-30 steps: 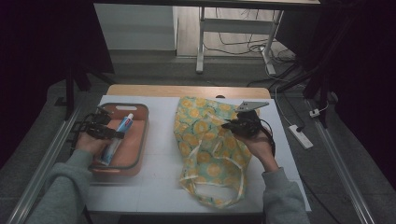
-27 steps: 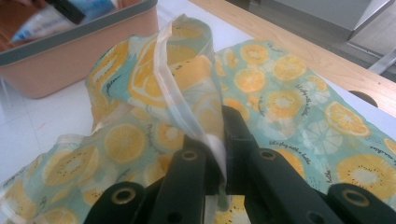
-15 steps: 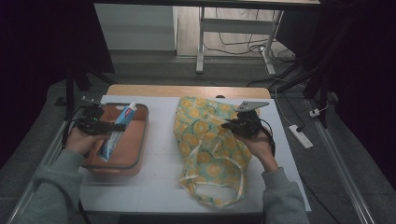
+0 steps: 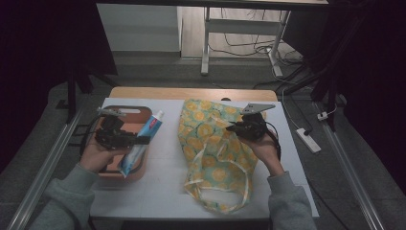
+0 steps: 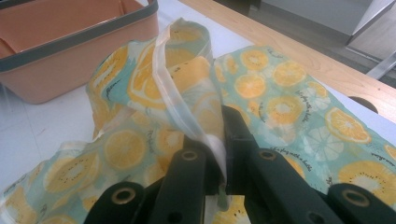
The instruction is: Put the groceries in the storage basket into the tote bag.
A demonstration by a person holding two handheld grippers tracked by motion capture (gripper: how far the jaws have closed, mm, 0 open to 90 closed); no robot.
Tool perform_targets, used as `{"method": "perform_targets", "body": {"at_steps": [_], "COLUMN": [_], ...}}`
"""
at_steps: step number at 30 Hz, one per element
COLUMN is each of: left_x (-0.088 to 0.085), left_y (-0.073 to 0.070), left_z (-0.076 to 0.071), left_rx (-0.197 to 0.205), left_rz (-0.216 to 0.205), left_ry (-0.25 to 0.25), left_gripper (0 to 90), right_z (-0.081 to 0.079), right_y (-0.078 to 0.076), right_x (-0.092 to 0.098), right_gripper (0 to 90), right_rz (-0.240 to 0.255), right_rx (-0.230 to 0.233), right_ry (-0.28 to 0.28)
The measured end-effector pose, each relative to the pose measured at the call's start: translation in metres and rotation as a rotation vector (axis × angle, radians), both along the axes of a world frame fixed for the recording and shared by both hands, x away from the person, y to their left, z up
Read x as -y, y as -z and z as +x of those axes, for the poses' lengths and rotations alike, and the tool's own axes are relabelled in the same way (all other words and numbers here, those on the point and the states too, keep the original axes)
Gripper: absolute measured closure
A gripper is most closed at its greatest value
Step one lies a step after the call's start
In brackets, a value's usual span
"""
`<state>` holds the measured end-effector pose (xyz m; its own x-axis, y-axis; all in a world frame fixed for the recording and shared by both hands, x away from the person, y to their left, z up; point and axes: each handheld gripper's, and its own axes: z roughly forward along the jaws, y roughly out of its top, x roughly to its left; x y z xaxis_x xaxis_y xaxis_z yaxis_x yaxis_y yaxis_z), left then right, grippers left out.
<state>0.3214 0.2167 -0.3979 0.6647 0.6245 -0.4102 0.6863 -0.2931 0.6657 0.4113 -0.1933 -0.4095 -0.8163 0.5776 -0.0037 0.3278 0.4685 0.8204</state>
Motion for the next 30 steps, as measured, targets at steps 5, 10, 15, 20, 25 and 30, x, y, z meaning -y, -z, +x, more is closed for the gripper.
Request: {"method": "perform_targets", "body": {"at_steps": [5,10,15,20,25,30], "left_x": [0.035,0.070,0.105,0.131,0.152,0.163], "left_y": [0.004,0.009,0.017,0.030,0.039,0.050], "left_z": [-0.006,-0.010,-0.011,-0.009,-0.007,-0.007], "left_rx": [0.001,-0.005,-0.016,-0.041,-0.060,-0.093], "left_rz": [0.002,0.008,0.041,0.083,0.127,0.171], "left_ry": [0.084,0.168,0.223,0.250,0.272,0.302], "left_gripper": [74.9,75.0,74.9,74.9,74.9,74.8], "right_z": [0.000,-0.001,-0.002,-0.002,-0.003,-0.006], "right_y": [-0.002,-0.005,-0.009,-0.019,-0.028,-0.033], "right_x": [-0.001,-0.004,-0.009,-0.012,-0.016,-0.016], "right_gripper": [86.7,86.8,86.8,86.8,86.7,86.8], "right_rz": [0.008,0.033,0.045,0.068,0.080,0.106], "right_rx": [0.007,0.013,0.031,0.052,0.070,0.090], "right_ry": [0.001,0.000,0.006,0.021,0.033,0.039]}}
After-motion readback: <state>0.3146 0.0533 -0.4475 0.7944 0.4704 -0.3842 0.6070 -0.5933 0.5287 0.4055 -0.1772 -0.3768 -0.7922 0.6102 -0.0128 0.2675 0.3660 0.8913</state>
